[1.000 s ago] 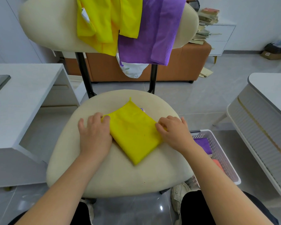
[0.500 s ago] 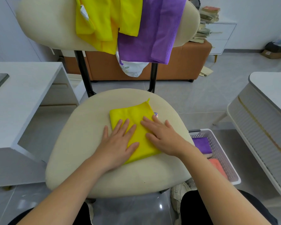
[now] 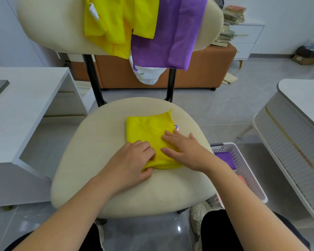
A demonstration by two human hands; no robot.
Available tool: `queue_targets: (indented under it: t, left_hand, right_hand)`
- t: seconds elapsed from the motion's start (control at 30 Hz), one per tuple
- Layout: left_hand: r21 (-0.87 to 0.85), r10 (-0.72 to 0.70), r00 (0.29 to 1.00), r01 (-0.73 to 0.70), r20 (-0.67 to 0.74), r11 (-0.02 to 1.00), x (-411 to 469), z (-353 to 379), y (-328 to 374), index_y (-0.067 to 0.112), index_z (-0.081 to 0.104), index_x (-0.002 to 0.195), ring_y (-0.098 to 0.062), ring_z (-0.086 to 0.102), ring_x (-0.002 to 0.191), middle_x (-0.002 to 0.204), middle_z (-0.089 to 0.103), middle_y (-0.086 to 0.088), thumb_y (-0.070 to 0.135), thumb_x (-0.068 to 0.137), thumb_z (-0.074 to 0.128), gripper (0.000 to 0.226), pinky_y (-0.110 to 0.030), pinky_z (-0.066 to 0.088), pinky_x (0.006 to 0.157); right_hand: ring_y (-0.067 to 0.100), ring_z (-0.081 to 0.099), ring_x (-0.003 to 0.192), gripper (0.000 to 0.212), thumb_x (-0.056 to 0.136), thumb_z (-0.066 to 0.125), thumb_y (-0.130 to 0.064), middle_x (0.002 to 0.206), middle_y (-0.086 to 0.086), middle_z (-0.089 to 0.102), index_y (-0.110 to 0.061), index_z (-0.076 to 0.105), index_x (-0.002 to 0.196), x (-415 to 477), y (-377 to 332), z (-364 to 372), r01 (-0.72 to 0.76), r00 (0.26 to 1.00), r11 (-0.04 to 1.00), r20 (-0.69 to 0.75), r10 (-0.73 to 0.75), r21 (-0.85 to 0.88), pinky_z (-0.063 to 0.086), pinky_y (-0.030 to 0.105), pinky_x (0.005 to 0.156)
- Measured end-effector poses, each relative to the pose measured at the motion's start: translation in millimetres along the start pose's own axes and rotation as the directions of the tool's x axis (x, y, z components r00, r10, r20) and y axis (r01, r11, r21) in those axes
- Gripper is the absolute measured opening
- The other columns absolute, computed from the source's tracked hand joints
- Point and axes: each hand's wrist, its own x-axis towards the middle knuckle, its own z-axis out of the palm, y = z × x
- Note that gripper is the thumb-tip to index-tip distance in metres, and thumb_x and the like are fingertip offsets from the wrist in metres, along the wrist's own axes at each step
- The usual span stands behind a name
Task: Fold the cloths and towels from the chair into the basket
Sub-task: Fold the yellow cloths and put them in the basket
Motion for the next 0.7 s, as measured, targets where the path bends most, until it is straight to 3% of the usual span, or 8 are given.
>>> queue_targets:
  t: [0.1,0.2,0.3,0.37,0.43,0.53,0.6,0.7]
  left_hand:
    - [0.001,-0.017,0.999,0.017,-0.045,1.000,2.4,-1.4,0.9,0.020,0.056,0.079,-0.018,0.056,0.071,0.077,0.056,0.004,0.032,0.069,0.043,0.021,-0.029,0.046,0.058]
    - [-0.061,-0.118,0.990,0.114,-0.073,0.992,2.3,-1.5,-0.7,0.016,0.060,0.080,-0.020,0.060,0.069,0.075,0.061,0.002,0.030,0.073,0.040,0.025,-0.026,0.041,0.056]
    - [-0.150,-0.184,0.980,0.172,-0.075,0.974,3.6,-3.4,-1.2,0.014,0.061,0.083,-0.024,0.061,0.072,0.078,0.064,-0.001,0.033,0.078,0.036,0.032,-0.028,0.043,0.054]
    - [-0.200,-0.211,0.976,0.195,-0.061,0.960,3.2,-4.7,-3.5,0.015,0.062,0.088,-0.023,0.061,0.079,0.085,0.065,0.000,0.039,0.079,0.035,0.037,-0.028,0.043,0.060]
    - [-0.185,-0.162,0.986,0.152,-0.038,0.971,1.4,-4.4,-7.8,0.019,0.062,0.098,-0.016,0.057,0.089,0.097,0.064,0.005,0.049,0.076,0.042,0.042,-0.025,0.042,0.070]
    - [-0.194,-0.102,0.991,0.117,0.090,0.974,-4.1,-6.3,-15.5,0.025,0.053,0.125,-0.009,0.044,0.114,0.125,0.055,0.006,0.059,0.068,0.048,0.066,-0.023,0.036,0.093]
    - [-0.231,-0.144,0.983,0.168,0.117,0.958,-8.6,-7.4,-21.4,0.026,0.047,0.135,-0.008,0.038,0.129,0.138,0.048,0.004,0.051,0.069,0.050,0.070,-0.017,0.026,0.101]
    - [-0.287,-0.222,0.970,0.242,0.100,0.927,-14.5,-8.4,-33.9,0.026,0.051,0.134,-0.009,0.042,0.131,0.140,0.050,0.003,0.033,0.071,0.049,0.063,-0.019,0.030,0.105]
  right_hand:
    - [0.004,0.000,0.145,0.074,0.081,0.058,-0.060,0.157,-0.015,0.016,-0.037,0.029,0.145,-4.8,-0.2,-0.1,0.079,0.996,0.997,-0.048,-0.079,0.008,-0.007,0.046,0.118]
    - [0.002,0.008,0.144,0.075,0.075,0.071,-0.051,0.153,-0.017,0.026,-0.037,0.036,0.140,-9.1,-2.1,0.2,0.167,0.984,0.986,-0.052,-0.168,-0.017,-0.006,0.039,0.115]
    - [0.004,0.044,0.116,0.054,0.078,0.069,-0.030,0.129,-0.010,0.054,-0.030,0.050,0.129,-10.3,-2.5,0.0,0.186,0.976,0.981,-0.106,-0.190,-0.049,0.022,0.030,0.109]
    - [0.013,0.052,0.096,0.042,0.078,0.063,-0.020,0.112,-0.003,0.064,-0.024,0.059,0.120,-9.5,-0.7,-1.3,0.172,0.967,0.983,-0.179,-0.180,-0.061,0.040,0.030,0.087]
    - [0.022,0.061,0.091,0.035,0.076,0.056,-0.022,0.103,-0.001,0.069,-0.021,0.066,0.110,-9.6,4.4,-3.0,0.170,0.954,0.985,-0.246,-0.170,-0.021,0.048,0.035,0.078]
    - [0.011,0.060,0.072,0.029,0.073,0.053,-0.025,0.085,0.000,0.070,-0.020,0.069,0.097,-10.9,9.8,-5.0,0.165,0.949,0.984,-0.283,-0.138,0.074,0.047,0.032,0.066]
    - [0.009,0.049,0.060,0.020,0.073,0.057,-0.024,0.069,-0.004,0.061,-0.019,0.066,0.089,-11.9,9.2,-7.6,0.169,0.940,0.972,-0.322,-0.109,0.163,0.039,0.025,0.056]
    - [0.011,0.051,0.065,0.010,0.073,0.063,-0.025,0.069,-0.001,0.060,-0.024,0.061,0.083,-13.1,8.1,-12.5,0.200,0.923,0.940,-0.375,-0.087,0.276,0.041,0.026,0.062]
